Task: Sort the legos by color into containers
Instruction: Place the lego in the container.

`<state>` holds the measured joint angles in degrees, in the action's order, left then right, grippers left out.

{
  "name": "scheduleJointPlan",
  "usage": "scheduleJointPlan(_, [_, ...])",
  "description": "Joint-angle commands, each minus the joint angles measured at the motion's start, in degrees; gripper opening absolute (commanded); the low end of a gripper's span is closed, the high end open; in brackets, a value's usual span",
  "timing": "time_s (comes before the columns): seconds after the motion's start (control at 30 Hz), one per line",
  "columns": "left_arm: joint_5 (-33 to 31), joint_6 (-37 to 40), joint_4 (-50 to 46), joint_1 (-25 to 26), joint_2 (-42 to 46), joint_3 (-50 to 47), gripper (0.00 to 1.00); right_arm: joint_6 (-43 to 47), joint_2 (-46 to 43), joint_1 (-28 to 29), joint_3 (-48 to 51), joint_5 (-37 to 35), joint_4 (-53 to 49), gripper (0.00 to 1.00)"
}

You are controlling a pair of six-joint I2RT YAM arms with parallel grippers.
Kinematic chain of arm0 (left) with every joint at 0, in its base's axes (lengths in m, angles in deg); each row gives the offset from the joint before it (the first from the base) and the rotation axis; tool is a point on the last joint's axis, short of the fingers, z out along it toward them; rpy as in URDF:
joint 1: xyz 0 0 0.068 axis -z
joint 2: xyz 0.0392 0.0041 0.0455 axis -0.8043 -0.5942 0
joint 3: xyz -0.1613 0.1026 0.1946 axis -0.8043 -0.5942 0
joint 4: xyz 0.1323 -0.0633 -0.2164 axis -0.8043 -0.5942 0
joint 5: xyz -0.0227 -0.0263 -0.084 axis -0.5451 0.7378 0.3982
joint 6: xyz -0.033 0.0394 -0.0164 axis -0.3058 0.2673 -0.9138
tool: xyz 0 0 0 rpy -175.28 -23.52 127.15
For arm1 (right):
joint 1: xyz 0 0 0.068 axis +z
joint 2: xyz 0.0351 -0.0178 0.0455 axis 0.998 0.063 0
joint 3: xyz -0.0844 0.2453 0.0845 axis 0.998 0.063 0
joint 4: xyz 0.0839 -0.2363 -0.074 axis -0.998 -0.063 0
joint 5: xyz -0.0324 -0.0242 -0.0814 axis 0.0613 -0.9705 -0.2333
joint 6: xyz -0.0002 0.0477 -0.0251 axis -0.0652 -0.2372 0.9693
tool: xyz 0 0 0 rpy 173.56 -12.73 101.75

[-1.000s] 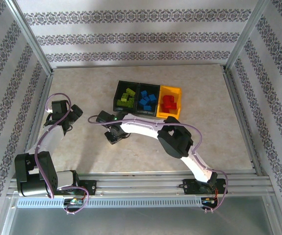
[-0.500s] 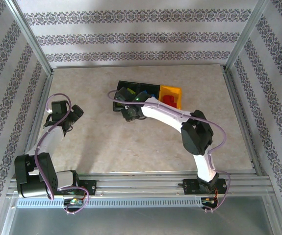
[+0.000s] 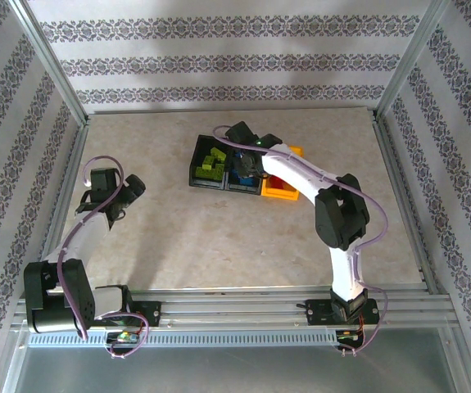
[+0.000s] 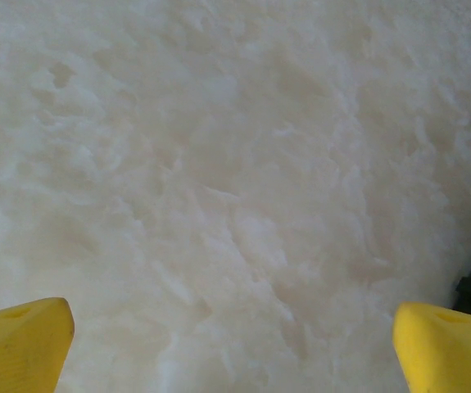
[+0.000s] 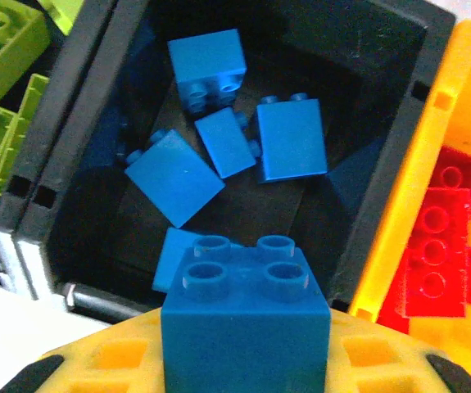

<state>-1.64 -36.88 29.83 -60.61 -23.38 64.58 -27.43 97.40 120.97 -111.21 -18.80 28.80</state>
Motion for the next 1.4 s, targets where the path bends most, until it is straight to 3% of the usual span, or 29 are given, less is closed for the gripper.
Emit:
scheduleJointPlan(0.0, [0.6,1.2,2.0,1.1,0.0,0.4,1.00,1.9,1.7,-0.6,-2.4,-2.6,0.3,0.28])
scheduleJointPlan(0.47, [0.2,1.1,1.7,2.9,-0.3,0.4,1.00,5.0,7.8,-1.4,-6.6,-5.8,0.2,0.34])
scheduleJointPlan(0.87, [0.2,1.2,1.2,4.2,-0.7,0.5,1.00,5.1,7.6,-1.5,-6.1,-7.2,-0.1,0.49])
scheduleJointPlan(1.1, [-0.4,1.7,0.1,4.9,0.0,1.2,1.00,5.0,3.8,-1.1,-5.2,-7.9,-0.4,0.51])
scheduleJointPlan(1.37, [-1.7,3.0,-3.3,6.4,4.5,1.4,1.00,3.4,-6.3,-0.6,1.4,-9.6,0.9,0.55])
